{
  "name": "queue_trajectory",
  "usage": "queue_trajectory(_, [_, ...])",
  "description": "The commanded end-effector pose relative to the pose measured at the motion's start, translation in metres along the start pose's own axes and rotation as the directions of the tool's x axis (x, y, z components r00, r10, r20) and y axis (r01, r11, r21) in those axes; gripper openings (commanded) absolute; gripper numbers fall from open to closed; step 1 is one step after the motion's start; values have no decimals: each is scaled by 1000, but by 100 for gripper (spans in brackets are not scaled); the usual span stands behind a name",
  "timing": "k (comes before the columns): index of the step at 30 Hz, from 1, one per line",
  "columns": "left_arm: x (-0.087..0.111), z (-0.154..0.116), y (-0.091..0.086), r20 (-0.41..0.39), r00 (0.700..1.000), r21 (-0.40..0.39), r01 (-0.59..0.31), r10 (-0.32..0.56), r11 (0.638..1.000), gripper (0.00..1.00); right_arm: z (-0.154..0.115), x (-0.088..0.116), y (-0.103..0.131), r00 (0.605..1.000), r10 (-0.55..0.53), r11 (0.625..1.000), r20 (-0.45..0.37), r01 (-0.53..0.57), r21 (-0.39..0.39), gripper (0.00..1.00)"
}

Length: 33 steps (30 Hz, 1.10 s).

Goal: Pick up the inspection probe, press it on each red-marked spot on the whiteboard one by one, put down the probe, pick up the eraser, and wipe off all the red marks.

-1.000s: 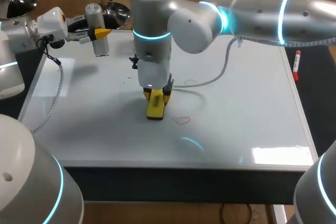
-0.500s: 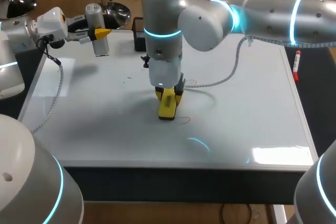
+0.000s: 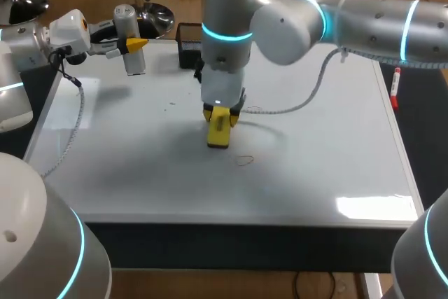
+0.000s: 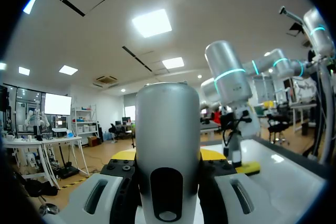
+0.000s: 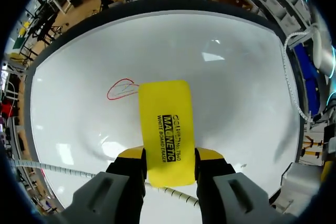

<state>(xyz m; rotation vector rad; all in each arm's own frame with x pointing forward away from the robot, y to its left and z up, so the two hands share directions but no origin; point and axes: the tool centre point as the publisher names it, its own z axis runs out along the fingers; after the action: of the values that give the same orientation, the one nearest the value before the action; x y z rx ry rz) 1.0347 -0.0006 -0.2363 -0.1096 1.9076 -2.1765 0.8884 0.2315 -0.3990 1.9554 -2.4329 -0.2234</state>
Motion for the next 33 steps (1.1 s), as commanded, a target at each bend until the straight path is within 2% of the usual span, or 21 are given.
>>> queue_trajectory(1, [1,0,-1,1,1000,0,-2,2,1000,0,-42,11,-8,999,-33,999,10,33,29,0])
queue_trajectory(12, [1,0,-1,1,1000,0,-2,2,1000,0,-53,15,-22,999,-35,997,-25,37,70,0])
queue_trajectory(17, [1,0,-1,1,1000,0,-2,2,1000,0,-33,8,-11,1000,-13,999,-9,13,36,0])
queue_trajectory(26, [1,0,-1,1,1000,0,-2,2,1000,0,10,-16,16,999,-47,999,-19,47,-24,0])
queue_trajectory(33, [1,0,-1,1,1000,0,-2,2,1000,0,18,-20,16,997,-63,998,-35,62,-20,0])
